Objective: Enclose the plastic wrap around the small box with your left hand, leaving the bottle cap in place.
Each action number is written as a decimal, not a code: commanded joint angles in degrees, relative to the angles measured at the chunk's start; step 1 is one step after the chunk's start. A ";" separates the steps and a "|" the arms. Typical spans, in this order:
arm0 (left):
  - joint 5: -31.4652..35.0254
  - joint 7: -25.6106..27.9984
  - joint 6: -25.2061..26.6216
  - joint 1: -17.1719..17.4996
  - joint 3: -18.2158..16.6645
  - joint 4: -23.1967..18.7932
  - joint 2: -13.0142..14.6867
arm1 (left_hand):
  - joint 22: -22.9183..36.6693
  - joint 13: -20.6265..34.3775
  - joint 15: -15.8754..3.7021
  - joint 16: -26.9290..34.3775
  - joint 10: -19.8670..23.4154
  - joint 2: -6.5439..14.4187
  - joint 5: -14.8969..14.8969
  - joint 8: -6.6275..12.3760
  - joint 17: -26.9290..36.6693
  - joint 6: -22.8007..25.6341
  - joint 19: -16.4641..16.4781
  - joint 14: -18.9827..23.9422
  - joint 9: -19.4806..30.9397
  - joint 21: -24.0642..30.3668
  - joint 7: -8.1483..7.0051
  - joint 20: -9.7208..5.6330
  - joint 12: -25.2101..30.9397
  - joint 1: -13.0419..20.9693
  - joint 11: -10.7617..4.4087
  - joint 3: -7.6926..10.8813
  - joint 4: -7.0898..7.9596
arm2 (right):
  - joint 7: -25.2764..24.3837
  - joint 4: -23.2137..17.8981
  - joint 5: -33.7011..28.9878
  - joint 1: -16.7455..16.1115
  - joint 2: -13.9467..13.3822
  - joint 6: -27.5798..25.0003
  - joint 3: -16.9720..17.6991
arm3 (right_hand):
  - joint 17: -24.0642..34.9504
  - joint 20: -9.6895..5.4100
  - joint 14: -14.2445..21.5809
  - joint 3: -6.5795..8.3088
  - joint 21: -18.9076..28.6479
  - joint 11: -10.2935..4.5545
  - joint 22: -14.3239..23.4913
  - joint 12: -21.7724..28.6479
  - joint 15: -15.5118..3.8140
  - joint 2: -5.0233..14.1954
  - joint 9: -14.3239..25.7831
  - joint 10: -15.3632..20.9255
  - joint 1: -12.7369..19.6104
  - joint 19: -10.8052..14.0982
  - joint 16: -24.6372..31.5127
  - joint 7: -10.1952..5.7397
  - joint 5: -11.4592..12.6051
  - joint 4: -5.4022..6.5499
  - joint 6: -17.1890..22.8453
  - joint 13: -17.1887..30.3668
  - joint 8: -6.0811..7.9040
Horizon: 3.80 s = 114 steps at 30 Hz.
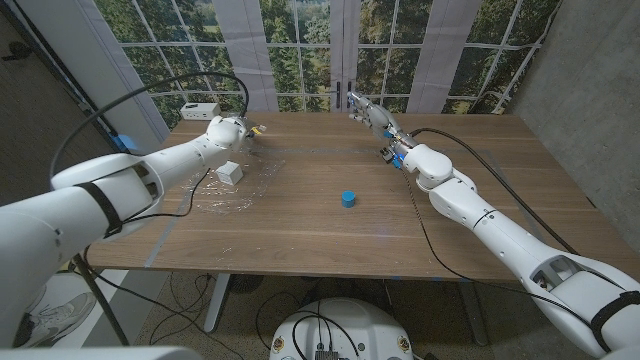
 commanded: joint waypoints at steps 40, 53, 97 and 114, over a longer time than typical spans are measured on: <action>-7.33 0.96 5.86 19.64 -16.33 -40.99 20.58 | 0.54 2.15 -8.60 2.59 14.13 4.02 -2.78 10.36 0.61 23.76 4.45 11.57 4.30 1.02 2.85 -1.41 4.42 12.28 -3.09 1.20 -2.21 | -0.35 -3.26 -0.56 -0.37 -0.66 -2.07 -0.61 | 0.15 0.09 0.55 0.32 -0.62 0.16 0.32 -0.07 0.31 0.11 0.14 0.45 -0.53 0.56 -0.06 -0.07 -0.23 0.22 0.60 0.25 0.06; -4.63 1.96 11.66 30.90 -24.34 -52.95 26.30 | 0.56 2.64 -8.61 2.68 14.61 3.97 -2.68 11.08 0.73 23.50 4.33 11.97 5.09 1.12 2.85 -1.27 4.45 12.46 -2.90 1.10 -1.87 | -0.40 -6.83 -0.34 -1.91 -1.85 -3.13 -0.55 | 0.15 0.08 0.54 0.35 -0.72 0.11 0.32 -0.07 0.31 0.12 0.14 0.49 -0.59 0.65 -0.09 -0.12 -0.23 0.24 0.60 0.25 0.04; -2.69 18.74 33.74 59.03 -39.04 -68.78 26.46 | 0.72 4.84 -3.65 1.92 6.58 3.80 -3.09 0.44 1.87 -2.53 0.02 12.23 2.62 0.75 -0.41 2.97 0.08 -5.26 3.65 -5.71 6.75 | 2.02 -1.08 -0.02 3.12 1.63 -6.29 -3.04 | 0.27 -0.29 0.57 0.64 -1.05 -0.18 0.35 -0.19 0.13 0.79 0.16 0.27 -1.01 0.95 -0.06 -0.37 -0.23 0.69 0.72 0.27 0.00; -9.54 43.21 31.27 66.93 -42.13 -67.84 20.63 | 0.57 2.36 -6.03 6.29 28.43 6.53 -1.91 3.37 0.52 18.24 9.88 34.32 -0.43 3.17 4.54 1.68 6.22 -8.97 2.88 0.65 4.96 | 1.92 -0.64 -0.20 2.96 1.37 -4.99 -2.74 | 0.30 -0.39 0.97 0.77 -1.02 -0.12 0.35 -0.21 0.12 1.05 0.17 0.21 -1.20 1.45 0.09 -0.44 -0.26 0.96 0.59 0.28 -0.06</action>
